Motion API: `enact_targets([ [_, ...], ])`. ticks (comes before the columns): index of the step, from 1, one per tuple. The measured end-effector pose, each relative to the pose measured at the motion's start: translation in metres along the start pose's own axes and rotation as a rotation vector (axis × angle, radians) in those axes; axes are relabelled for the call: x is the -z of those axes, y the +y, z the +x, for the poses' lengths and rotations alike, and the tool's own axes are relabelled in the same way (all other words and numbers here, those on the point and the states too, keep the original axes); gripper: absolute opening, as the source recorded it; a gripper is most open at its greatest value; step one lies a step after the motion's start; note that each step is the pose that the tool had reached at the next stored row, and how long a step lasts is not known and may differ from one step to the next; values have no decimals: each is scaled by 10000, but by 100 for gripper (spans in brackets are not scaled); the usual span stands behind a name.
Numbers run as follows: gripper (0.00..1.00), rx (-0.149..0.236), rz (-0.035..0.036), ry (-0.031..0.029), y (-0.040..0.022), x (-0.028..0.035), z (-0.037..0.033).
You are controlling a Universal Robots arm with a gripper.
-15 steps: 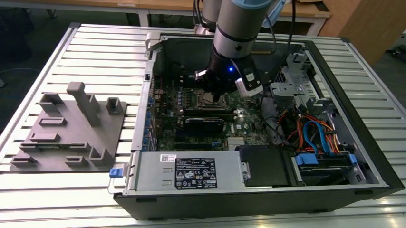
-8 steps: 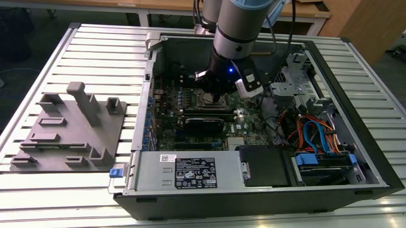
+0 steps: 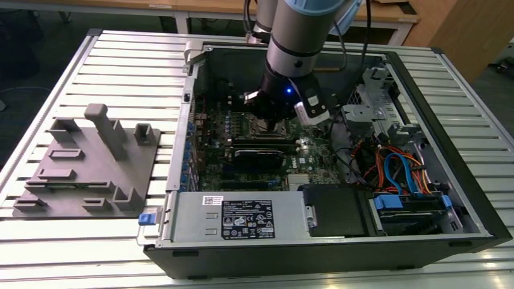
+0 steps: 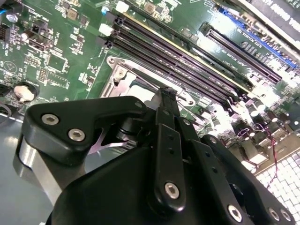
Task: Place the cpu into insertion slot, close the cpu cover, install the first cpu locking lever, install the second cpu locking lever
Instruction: 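Install the second cpu locking lever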
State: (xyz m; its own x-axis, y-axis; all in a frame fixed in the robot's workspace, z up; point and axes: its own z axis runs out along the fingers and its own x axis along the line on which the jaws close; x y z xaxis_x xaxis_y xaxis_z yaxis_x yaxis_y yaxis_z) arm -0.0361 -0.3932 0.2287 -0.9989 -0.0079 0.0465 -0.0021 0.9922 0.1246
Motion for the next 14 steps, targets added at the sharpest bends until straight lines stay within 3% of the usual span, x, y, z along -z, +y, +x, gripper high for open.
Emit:
enact_targets([
  [14,11,-1,-33,24,-5,-53,119],
])
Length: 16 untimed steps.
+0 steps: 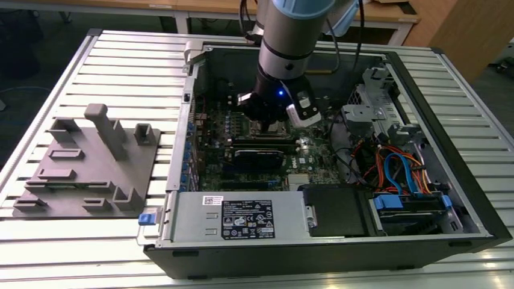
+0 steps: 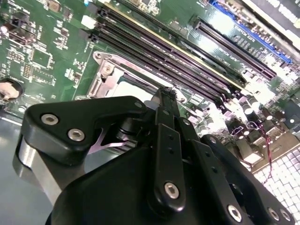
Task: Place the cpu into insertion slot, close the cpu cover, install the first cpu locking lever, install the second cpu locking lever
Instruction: 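Install the second cpu locking lever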
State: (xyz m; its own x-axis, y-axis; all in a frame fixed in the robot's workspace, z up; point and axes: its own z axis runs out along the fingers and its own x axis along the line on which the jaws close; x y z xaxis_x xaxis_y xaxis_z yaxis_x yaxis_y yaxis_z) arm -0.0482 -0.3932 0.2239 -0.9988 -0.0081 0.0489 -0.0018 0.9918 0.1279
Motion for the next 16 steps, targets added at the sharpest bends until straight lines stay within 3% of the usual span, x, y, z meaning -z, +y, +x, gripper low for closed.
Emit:
enact_targets([
  [5,11,2,-52,1,-1,-6,54],
  [11,11,12,-248,0,-59,-2,75],
  [16,11,16,-322,1,-93,-3,93],
])
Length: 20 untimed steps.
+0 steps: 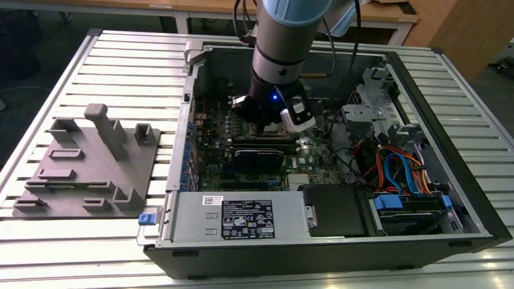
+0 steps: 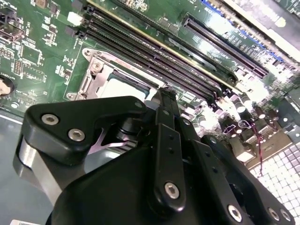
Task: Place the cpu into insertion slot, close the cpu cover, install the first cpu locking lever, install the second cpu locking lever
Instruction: 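Install the second cpu locking lever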
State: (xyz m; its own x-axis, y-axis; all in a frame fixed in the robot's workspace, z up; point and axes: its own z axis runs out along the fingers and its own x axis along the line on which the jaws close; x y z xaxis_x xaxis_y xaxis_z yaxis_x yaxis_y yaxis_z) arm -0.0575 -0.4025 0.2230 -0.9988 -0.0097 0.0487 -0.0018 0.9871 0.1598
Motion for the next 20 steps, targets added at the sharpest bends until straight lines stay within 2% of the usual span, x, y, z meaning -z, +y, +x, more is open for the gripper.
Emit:
enact_targets([
  [3,11,2,-44,2,-21,-3,25],
  [11,11,13,-289,0,-93,-16,95],
  [17,11,20,-410,5,-122,-48,130],
  [20,11,21,-493,5,-131,-64,147],
])
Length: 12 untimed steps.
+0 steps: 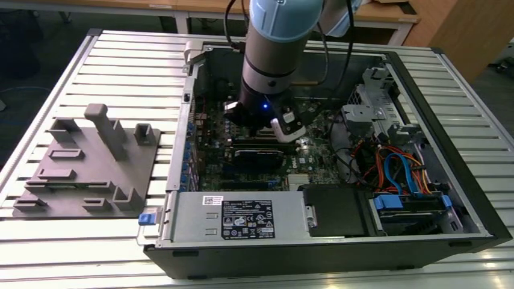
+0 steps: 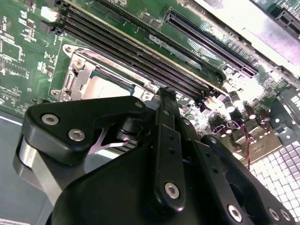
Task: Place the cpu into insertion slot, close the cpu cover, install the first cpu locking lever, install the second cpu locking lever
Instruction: 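Install the second cpu locking lever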
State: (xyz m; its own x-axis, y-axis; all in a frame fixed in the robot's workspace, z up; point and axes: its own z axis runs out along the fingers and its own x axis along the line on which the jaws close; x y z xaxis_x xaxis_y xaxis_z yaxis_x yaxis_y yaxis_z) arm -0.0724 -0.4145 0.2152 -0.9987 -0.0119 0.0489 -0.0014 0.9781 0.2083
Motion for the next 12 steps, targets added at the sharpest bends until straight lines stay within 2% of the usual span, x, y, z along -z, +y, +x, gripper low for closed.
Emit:
enact_targets([
  [8,11,-175,-185,-35,-38,-39,24],
  [12,11,-287,-255,-59,-49,-67,28],
])
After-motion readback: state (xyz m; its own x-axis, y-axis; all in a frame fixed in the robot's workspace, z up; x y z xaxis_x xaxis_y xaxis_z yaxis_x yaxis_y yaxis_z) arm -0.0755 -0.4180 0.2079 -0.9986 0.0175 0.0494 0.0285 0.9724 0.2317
